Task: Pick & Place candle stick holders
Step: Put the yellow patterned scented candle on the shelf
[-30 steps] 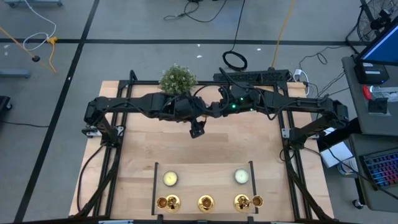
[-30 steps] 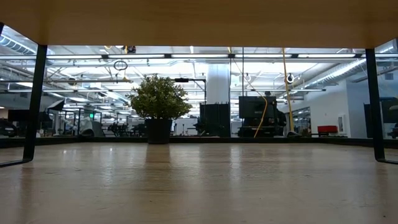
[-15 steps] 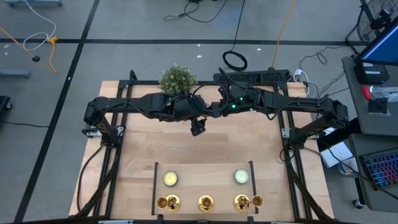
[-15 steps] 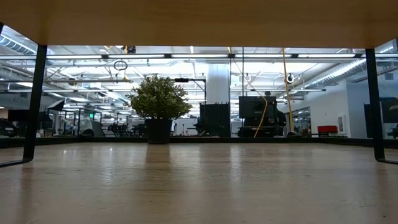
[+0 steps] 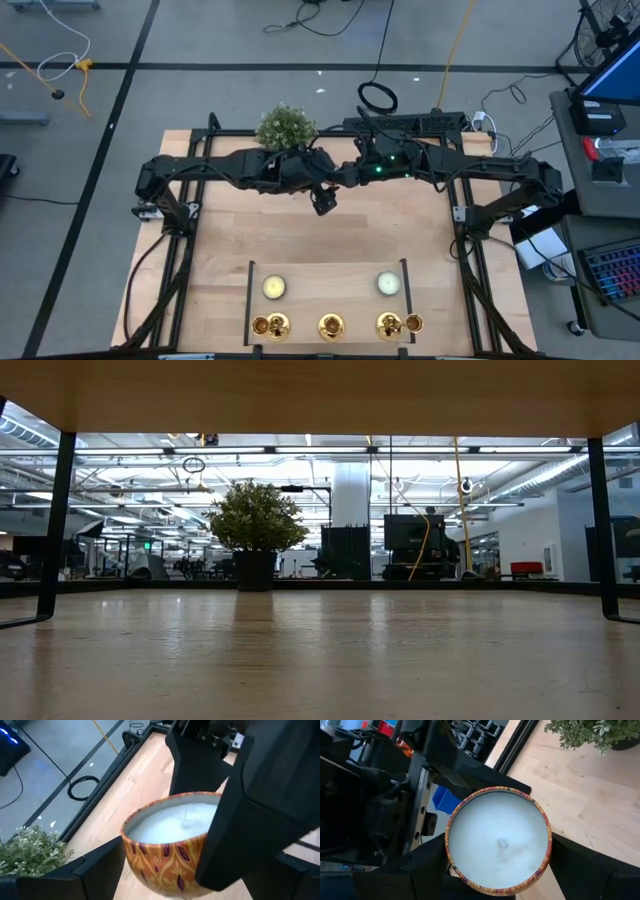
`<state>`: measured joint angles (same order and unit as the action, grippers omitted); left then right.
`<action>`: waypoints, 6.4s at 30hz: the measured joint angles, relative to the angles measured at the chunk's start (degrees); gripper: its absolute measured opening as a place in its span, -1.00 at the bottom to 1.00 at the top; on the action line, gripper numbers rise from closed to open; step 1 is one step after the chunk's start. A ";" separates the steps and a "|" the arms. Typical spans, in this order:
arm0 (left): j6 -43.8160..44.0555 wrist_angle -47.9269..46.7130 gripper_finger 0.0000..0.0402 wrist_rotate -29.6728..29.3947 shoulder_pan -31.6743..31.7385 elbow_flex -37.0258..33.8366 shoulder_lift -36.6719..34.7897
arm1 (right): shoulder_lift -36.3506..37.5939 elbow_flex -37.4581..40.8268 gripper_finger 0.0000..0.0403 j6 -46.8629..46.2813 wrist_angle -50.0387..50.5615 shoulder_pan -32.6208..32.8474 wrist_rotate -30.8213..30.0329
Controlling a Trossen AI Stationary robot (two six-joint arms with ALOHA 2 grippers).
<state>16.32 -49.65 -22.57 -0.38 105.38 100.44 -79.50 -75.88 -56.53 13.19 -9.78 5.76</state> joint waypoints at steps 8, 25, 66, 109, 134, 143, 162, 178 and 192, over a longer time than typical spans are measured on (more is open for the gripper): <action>3.34 0.81 0.75 0.16 0.04 0.00 0.33 | 0.29 0.00 0.51 0.38 0.31 0.00 -0.09; 9.27 3.28 0.75 1.94 1.50 0.00 0.33 | 0.35 0.00 0.51 1.07 0.34 0.00 -1.29; 4.73 -4.52 0.46 8.11 0.31 -0.02 0.42 | 1.19 0.00 0.96 4.36 -1.70 0.53 4.93; 21.81 48.20 0.46 38.26 -4.23 -52.64 -35.44 | 15.10 0.00 0.96 11.61 5.05 0.53 3.41; -0.07 102.02 0.46 83.87 9.31 -58.10 -4.01 | 15.13 0.00 0.96 18.96 -2.23 3.29 4.98; -15.76 102.13 0.46 97.31 8.79 -51.60 4.27 | 15.08 0.00 0.96 23.76 -1.97 5.19 4.98; -21.64 92.88 0.46 104.35 7.17 -36.83 13.53 | 12.92 0.02 0.96 30.93 -1.95 9.32 4.69; -19.29 96.14 0.46 109.48 4.39 -34.03 19.02 | 18.54 0.02 0.96 42.80 9.21 12.59 -13.79; -20.00 96.28 0.46 109.55 2.80 -34.03 19.02 | 30.87 19.01 0.96 39.52 -0.74 16.75 -32.84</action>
<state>-3.67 46.63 86.98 2.41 71.35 119.46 -48.64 -56.86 -17.02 12.45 6.96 -27.08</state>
